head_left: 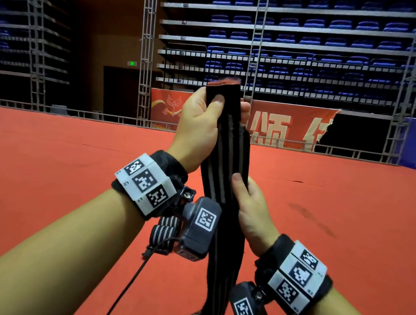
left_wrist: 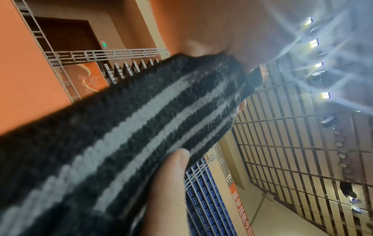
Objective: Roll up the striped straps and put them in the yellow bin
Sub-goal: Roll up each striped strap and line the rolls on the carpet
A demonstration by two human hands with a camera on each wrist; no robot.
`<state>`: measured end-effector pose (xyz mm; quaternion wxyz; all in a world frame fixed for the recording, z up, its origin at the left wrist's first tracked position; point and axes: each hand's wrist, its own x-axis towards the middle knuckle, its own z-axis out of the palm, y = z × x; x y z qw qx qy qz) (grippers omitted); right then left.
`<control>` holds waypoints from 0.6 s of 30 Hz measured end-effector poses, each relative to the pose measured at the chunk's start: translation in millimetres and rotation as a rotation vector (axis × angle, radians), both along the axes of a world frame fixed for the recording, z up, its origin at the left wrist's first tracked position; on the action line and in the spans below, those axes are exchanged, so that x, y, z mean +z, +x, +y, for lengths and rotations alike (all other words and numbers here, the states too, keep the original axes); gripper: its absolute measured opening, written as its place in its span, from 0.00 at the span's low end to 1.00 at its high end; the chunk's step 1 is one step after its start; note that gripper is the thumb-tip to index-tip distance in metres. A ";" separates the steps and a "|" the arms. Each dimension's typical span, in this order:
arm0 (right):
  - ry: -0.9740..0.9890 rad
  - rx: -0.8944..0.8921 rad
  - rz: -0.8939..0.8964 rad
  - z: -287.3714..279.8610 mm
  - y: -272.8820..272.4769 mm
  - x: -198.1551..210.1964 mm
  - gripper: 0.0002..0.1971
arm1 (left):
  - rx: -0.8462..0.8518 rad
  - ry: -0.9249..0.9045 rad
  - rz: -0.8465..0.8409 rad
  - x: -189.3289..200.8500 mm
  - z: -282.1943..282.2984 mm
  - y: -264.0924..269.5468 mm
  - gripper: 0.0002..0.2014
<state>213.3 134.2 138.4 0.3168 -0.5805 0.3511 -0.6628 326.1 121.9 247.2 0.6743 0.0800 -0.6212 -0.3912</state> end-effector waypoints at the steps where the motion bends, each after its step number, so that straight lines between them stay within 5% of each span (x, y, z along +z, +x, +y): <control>1: -0.042 -0.012 0.009 1.9 -0.7 1.9 0.12 | -0.012 0.000 0.015 3.4 2.0 0.8 0.11; 5: -0.134 0.055 0.030 15.1 -6.9 18.0 0.07 | -0.052 -0.005 0.036 16.9 8.0 3.5 0.11; 9: -0.019 0.207 0.244 28.1 -19.1 38.8 0.07 | -0.035 -0.019 -0.052 16.3 10.0 7.2 0.10; 18: -0.202 -0.025 0.323 11.9 -11.9 84.2 0.16 | 0.080 -0.043 -0.185 -12.6 -1.8 -0.5 0.07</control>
